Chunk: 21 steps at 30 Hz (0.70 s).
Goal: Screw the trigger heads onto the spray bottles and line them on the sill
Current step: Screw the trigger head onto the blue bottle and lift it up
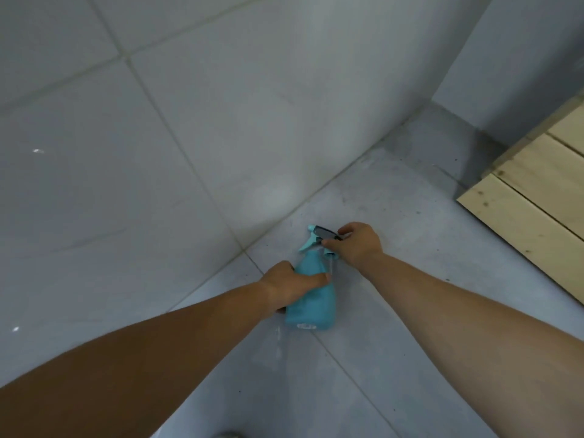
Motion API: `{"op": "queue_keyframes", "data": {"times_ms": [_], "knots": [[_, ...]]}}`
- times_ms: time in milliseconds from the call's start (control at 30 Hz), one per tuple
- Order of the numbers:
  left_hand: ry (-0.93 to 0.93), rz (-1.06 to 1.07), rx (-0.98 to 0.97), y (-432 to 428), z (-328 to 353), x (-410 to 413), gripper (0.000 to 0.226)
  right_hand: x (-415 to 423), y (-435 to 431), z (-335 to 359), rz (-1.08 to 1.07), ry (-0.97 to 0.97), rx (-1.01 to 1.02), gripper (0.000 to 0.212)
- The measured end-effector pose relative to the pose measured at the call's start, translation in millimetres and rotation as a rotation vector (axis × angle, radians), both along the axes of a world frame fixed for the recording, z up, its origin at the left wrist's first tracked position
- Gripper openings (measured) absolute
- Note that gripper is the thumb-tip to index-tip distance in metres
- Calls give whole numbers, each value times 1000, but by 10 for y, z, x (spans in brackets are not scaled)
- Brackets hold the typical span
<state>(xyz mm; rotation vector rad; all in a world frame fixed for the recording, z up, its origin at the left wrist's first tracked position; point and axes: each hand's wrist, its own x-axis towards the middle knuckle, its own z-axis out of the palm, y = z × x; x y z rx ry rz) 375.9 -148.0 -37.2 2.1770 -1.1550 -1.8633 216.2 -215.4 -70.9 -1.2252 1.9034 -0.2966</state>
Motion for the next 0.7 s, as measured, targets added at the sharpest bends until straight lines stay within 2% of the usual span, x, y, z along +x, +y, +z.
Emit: {"op": "queue_keyframes", "data": {"times_ms": [133,200,333,467,600,700], "knots": [[11,8,-12,50,-27,20,77,38,7,20,46,34,16,43],[39,16,-16,73,-25,36,74,38,16,32,45,18,32,35],[84,37,-26,96,9,57,72,-17,70,61,-14,-73,32,33],[164,25,-31,117,206,37,55,-130,196,226,-92,-210,26,23],[233,-41,-33,175,543,17,77,-388,389,693,-190,-317,-39,19],[267,-124,-71,238,956,-29,66,-642,576,1215,-211,-430,-71,2]]}}
